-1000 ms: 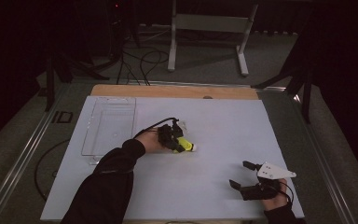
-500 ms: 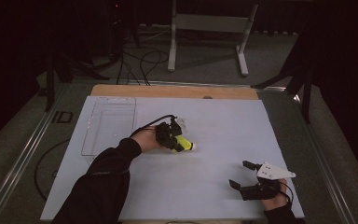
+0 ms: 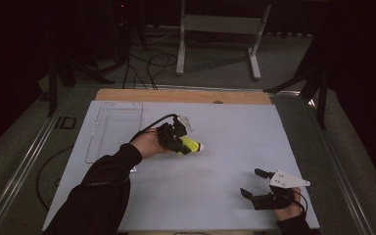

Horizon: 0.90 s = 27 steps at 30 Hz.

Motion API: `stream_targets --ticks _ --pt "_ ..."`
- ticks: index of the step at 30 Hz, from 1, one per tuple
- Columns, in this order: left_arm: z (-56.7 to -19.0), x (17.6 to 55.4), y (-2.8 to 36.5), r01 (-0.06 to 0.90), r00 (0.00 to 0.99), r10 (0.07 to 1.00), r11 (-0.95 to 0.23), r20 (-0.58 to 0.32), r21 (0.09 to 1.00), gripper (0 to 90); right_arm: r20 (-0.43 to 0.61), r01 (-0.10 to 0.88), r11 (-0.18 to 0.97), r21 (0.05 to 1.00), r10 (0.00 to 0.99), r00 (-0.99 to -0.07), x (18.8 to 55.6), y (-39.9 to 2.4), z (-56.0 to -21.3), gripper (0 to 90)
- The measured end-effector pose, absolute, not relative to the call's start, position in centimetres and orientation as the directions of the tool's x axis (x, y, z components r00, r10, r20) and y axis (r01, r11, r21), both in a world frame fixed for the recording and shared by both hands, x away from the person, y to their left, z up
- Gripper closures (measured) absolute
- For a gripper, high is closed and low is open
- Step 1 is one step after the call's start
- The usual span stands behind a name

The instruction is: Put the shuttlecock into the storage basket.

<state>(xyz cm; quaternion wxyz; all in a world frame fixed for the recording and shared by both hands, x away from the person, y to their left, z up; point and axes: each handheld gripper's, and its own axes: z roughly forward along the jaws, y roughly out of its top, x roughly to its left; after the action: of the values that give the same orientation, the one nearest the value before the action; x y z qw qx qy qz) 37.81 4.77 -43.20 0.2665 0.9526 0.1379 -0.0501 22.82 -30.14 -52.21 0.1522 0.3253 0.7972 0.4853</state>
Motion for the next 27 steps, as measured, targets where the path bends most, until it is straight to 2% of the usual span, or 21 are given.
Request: stream_targets --ticks 17,27 --pt "-40.0 37.0 6.5 0.34 0.939 0.311 -0.79 -0.145 0.51 90.0 0.069 0.369 0.319 0.873 0.668 -0.741 22.8 -30.1 -52.1 9.0" --pt "-37.8 36.7 9.0 0.366 0.925 0.361 -0.762 -0.119 0.533 90.0 0.064 0.36 0.32 0.877 0.663 -0.746 22.8 -29.8 -52.0 9.0"
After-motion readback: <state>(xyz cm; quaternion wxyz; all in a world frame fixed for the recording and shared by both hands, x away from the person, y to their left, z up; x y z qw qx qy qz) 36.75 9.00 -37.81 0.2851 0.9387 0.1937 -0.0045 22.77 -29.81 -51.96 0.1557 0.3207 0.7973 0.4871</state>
